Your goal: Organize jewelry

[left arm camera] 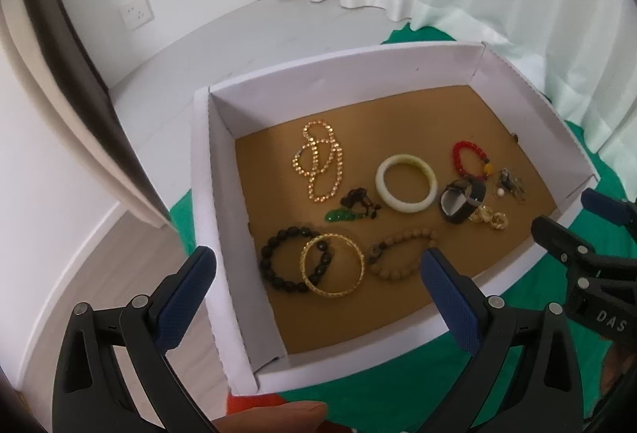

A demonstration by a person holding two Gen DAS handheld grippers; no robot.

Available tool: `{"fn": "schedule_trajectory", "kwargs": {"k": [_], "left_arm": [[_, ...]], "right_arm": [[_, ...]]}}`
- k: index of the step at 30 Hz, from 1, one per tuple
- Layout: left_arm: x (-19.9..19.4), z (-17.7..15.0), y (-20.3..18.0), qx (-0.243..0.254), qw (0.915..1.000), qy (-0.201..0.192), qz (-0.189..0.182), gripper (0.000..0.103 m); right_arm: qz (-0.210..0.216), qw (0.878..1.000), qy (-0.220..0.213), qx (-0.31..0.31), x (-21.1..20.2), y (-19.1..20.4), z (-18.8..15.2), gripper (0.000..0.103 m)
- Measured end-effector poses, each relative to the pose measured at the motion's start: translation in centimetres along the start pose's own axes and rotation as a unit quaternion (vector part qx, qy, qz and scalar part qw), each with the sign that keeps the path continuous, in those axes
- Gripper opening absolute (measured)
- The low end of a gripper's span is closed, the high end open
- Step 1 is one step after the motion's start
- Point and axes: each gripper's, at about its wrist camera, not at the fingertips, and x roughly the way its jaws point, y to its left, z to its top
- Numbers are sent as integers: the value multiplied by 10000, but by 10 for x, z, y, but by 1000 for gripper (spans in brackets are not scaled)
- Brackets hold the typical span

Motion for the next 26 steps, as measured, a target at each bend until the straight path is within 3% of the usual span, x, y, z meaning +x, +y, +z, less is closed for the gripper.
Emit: {"fn": "schedule_trajectory", "kwargs": {"k": [19, 26], "left_arm": [[2, -1, 8, -180, 9996, 199, 41, 102], [-1, -3, 4, -142, 9997, 26, 185, 102]], "right_arm": [[-170, 9994, 245, 151, -2, 0, 0, 85], [-184, 9994, 233, 156, -1, -1, -1, 85]]}}
